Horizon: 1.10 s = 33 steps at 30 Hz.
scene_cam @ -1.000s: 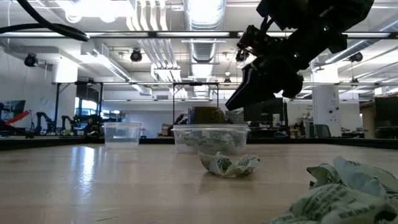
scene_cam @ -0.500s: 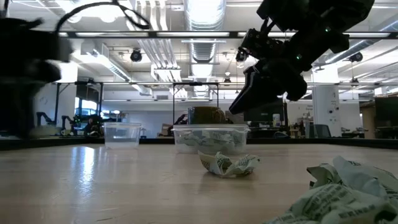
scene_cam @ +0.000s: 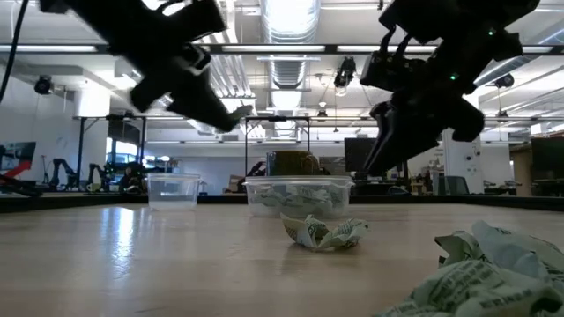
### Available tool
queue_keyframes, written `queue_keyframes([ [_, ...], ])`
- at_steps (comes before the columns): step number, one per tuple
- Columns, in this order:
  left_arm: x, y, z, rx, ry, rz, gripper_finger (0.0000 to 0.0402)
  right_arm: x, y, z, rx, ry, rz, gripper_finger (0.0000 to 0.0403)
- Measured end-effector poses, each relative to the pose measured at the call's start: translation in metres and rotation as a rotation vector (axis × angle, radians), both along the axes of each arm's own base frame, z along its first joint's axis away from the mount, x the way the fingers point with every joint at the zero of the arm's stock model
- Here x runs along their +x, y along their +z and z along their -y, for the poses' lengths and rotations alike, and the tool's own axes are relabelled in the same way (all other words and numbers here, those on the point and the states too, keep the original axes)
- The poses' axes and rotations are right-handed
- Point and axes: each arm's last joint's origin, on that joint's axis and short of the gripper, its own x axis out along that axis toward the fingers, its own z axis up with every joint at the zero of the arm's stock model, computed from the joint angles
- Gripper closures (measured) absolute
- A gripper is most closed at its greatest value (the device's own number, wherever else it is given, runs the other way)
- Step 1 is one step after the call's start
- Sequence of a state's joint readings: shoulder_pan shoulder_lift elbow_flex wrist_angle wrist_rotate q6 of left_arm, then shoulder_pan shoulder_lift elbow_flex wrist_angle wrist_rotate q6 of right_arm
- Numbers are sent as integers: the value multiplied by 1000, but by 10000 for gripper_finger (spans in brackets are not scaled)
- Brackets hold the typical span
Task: Pick and place Stevia / Truvia into bins
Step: Put the green stevia packet into the transparent container
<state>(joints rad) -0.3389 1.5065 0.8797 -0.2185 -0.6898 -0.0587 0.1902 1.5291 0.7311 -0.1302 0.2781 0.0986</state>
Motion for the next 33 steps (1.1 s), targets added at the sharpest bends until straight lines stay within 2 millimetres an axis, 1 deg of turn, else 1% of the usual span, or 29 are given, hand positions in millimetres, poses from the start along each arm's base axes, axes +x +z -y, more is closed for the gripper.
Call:
queue_keyframes([
  [4,14,2,-20,53,10,31,389,-6,3,-5,9,2,-26,334],
  [7,24,-1,-34,42,1,45,389,-9,4,-7,5,12,-42,335],
  [10,36,-8,-44,0,-37,82,389,-12,4,-7,6,6,-62,335],
  [13,48,-21,-50,2,-36,73,389,-17,3,-6,12,-23,-105,337],
  [19,63,-46,-55,22,-29,-5,389,-21,0,-5,16,-55,-147,343],
  [22,69,-53,-54,24,-28,-22,389,-22,1,-5,15,-55,-145,344],
  [27,74,-50,-54,39,-32,-13,388,-22,1,-5,15,-54,-146,344],
  [31,73,-43,-54,67,-56,-10,388,-22,0,-5,12,-52,-146,344],
  [33,72,-42,-54,85,-71,-22,381,-22,0,-5,12,-52,-148,344],
])
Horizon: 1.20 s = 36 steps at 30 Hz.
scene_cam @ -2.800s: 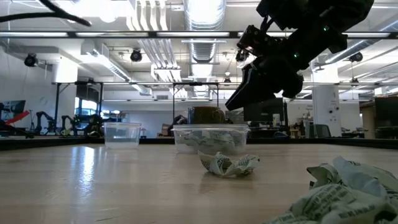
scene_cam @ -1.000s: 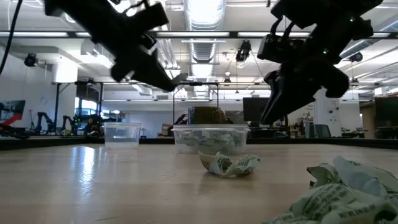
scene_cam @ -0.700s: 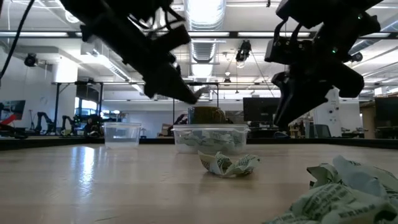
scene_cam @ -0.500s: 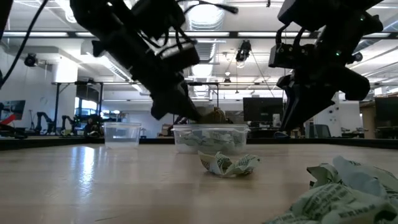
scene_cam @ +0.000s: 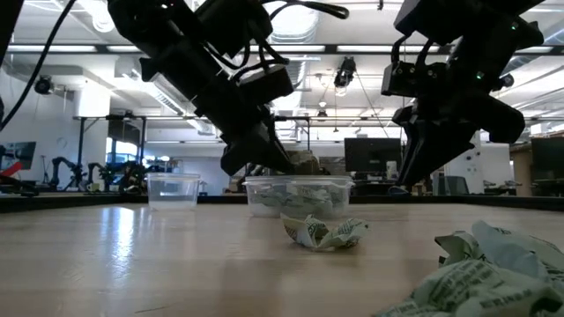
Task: Pick and place Stevia / Truvia into bins
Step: Put the green stevia packet into the transparent container
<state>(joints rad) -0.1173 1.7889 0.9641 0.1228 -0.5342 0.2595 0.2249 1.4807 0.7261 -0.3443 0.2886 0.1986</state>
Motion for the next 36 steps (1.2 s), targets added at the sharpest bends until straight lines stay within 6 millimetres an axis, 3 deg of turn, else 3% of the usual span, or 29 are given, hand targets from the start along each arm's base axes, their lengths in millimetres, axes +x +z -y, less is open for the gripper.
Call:
queue_keyframes([
  [9,0,1,1,4,-12,-4,281,0,0,0,-7,9,0,344],
  [14,-9,17,9,-1,-35,-6,242,0,0,0,-8,12,0,344],
  [19,-37,39,23,-87,-21,-77,237,0,0,0,-13,21,-2,344],
  [24,-78,55,47,-334,-14,-178,237,0,-1,0,-18,30,-2,344],
  [31,-122,56,94,-549,-32,-304,237,4,1,-1,-32,68,35,344],
  [36,-140,56,124,-669,-66,-365,237,6,3,-1,-35,80,57,344],
])
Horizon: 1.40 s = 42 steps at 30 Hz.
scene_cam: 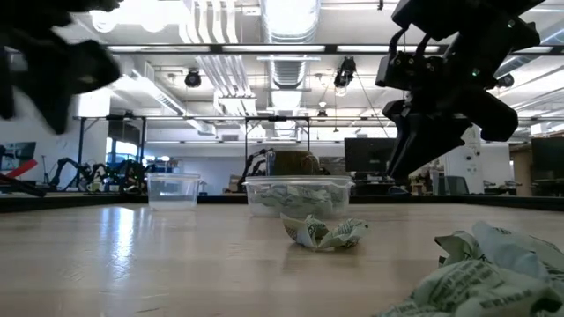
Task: Pick and place Stevia / Truvia into bins
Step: Put the green stevia packet into the transparent container
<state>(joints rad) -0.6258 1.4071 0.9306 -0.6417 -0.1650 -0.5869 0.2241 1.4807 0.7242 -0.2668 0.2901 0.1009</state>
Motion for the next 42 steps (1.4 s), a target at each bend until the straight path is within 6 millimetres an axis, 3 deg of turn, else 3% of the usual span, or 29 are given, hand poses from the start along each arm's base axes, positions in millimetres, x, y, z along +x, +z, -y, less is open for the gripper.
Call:
queue_keyframes([
  [11,-35,-7,27,-149,222,-204,237,2,2,-1,6,0,25,344],
  [23,-37,-37,51,-196,241,-415,237,4,3,-1,8,4,43,344],
  [42,-34,-56,62,-210,292,-478,237,7,5,-1,-9,39,70,346],
])
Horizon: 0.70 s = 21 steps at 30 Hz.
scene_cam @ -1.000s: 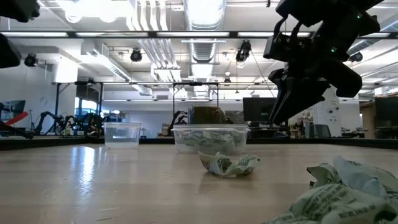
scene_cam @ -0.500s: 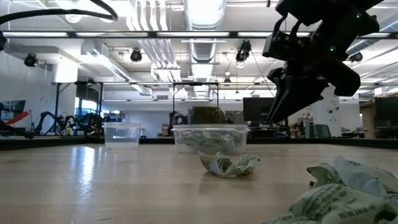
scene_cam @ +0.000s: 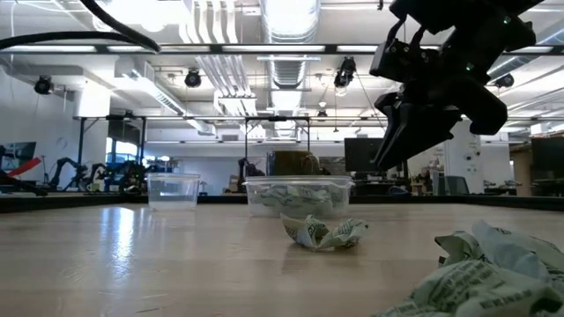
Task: Pick and place Stevia / Truvia into bins
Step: Put the green stevia packet into the transparent container
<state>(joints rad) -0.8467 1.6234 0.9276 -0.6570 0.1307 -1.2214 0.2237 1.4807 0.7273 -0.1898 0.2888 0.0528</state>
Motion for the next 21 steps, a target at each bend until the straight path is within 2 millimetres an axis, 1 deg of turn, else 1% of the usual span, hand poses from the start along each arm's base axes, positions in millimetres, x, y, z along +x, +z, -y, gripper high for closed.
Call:
queue_keyframes([
  [8,1,-8,3,-3,-4,-51,237,1,1,0,-4,10,14,346],
  [14,-2,-11,0,33,-31,-90,239,1,1,0,-4,7,16,346],
  [17,-5,-12,-3,66,-31,-127,255,2,1,0,-3,7,20,346],
  [21,-8,-13,-6,97,-34,-150,299,2,1,0,-3,7,22,346],
])
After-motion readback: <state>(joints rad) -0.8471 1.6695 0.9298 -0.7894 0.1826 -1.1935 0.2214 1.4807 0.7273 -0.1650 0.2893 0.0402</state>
